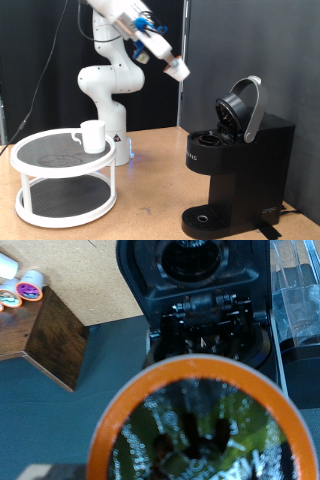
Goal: Make a cup of coffee with the keurig machine
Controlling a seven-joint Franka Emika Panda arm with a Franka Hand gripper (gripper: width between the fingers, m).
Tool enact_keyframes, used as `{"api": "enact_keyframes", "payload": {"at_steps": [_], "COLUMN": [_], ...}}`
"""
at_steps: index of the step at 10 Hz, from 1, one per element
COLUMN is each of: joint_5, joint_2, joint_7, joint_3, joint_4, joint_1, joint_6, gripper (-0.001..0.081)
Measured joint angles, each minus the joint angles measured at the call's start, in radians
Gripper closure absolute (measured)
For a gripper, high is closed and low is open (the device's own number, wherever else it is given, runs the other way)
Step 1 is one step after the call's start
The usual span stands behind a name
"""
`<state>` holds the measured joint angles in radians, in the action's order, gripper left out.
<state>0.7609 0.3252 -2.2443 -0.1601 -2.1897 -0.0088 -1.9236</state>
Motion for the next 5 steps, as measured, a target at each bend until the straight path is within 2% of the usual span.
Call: {"api": "enact_keyframes", "payload": {"at_steps": [5], "joint_5": [0.001], "joint_2": [-0.04], "joint_7": [-0.064], "joint_3": [0.13], "joint_4": [0.005], "joint_1": [0.033], "joint_6": [-0.129], "gripper": [0.048]}}
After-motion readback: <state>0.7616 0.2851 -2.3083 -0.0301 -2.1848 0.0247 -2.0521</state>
